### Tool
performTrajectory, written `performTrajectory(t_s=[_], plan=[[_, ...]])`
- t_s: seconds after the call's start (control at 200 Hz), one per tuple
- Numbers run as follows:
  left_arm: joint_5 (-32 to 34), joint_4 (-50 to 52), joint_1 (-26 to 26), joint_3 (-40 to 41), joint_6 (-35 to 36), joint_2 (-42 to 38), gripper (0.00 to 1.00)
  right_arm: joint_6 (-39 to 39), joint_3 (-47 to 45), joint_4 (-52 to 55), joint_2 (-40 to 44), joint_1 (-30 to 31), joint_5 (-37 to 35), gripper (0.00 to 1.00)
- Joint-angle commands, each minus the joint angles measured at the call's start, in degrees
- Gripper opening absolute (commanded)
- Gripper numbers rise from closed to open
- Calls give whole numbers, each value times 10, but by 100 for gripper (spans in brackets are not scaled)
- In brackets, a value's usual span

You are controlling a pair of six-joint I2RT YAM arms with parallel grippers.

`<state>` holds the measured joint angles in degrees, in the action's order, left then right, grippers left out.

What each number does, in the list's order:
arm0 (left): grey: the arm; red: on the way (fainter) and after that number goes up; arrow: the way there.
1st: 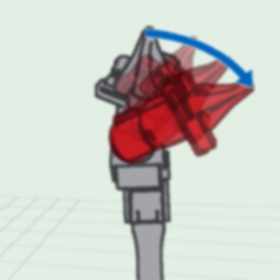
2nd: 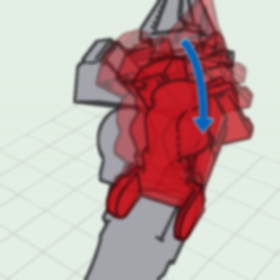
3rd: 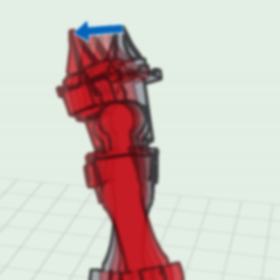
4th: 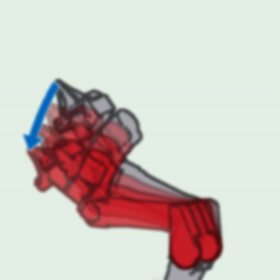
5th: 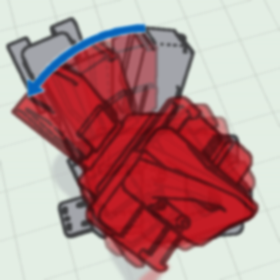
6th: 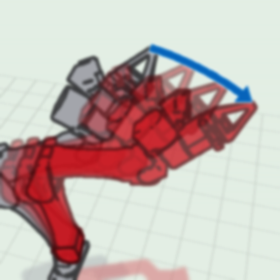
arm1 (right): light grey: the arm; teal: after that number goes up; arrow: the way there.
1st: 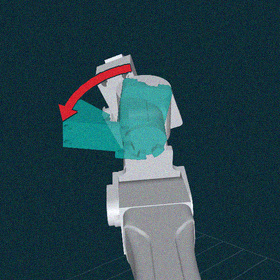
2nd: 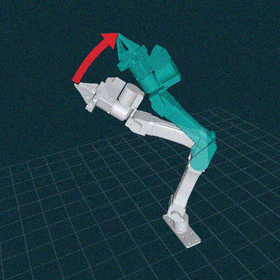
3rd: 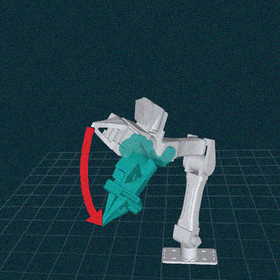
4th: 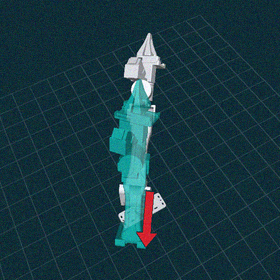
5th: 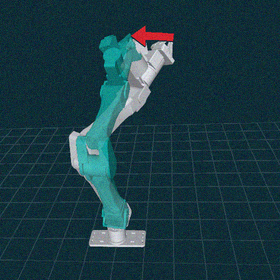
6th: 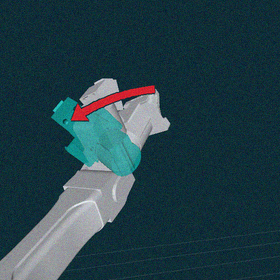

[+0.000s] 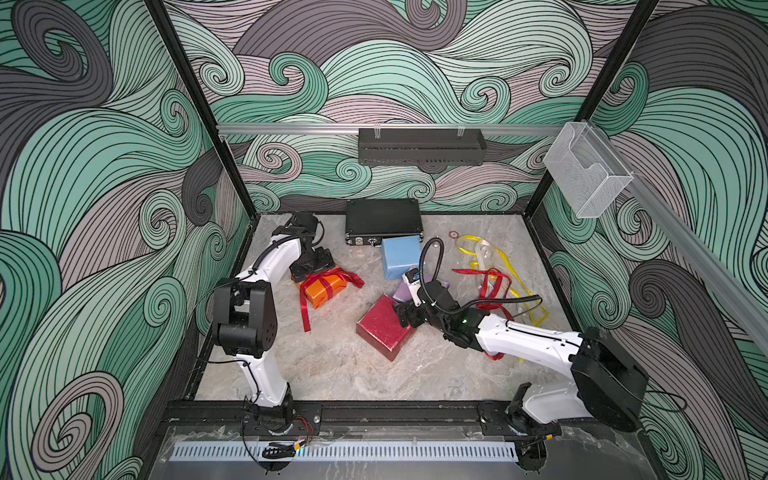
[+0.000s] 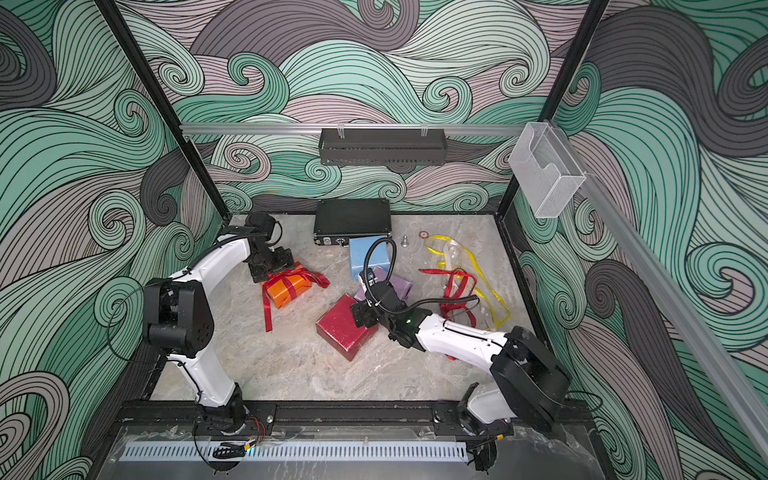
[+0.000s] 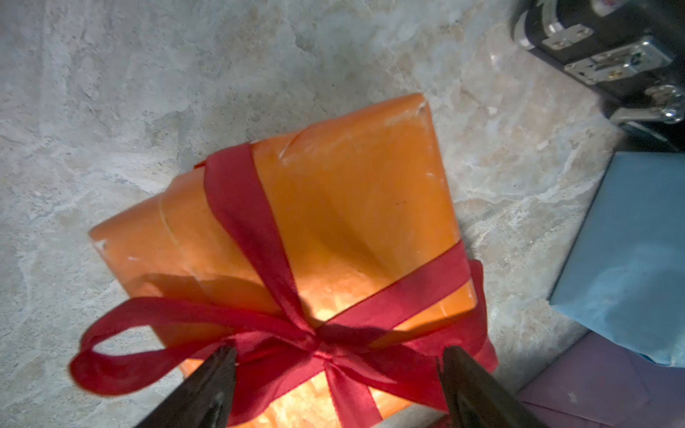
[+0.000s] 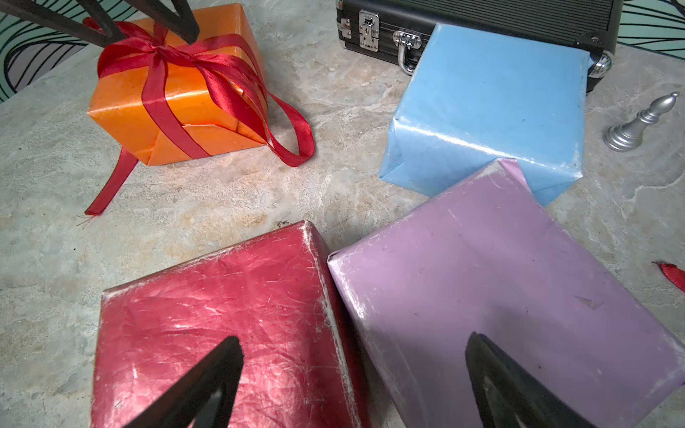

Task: Untie the ribbon bows on the gift boxes
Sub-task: Move the gift box to the center of the board.

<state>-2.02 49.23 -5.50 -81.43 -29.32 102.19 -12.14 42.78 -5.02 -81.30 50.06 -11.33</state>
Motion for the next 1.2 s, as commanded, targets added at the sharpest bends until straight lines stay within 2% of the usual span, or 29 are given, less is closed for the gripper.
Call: performTrajectory(t_s=[0.0,0.27,0.375,0.435,0.54,0.63,0.741,0.946,1.196], plan=[[2,-3,13,18,-20,-62,88,10,15,-3,-7,6,12,95],[24,-46,32,107,-49,-187,91,13,21,-2,-25,11,25,95],[6,-129,64,204,-82,-260,91,14,27,4,-31,13,31,94],[-30,-184,95,264,-108,-291,91,16,29,5,-32,13,37,94],[-60,-221,120,306,-129,-315,90,18,31,7,-34,15,42,94],[-82,-248,120,316,-122,-316,90,18,35,10,-39,15,47,94],[-121,-235,120,295,-93,-276,89,17,41,18,-45,15,52,94],[-152,-289,120,295,-67,-217,80,16,45,19,-50,16,62,94],[-182,-336,119,305,-28,-224,75,16,51,29,-56,16,69,94]])
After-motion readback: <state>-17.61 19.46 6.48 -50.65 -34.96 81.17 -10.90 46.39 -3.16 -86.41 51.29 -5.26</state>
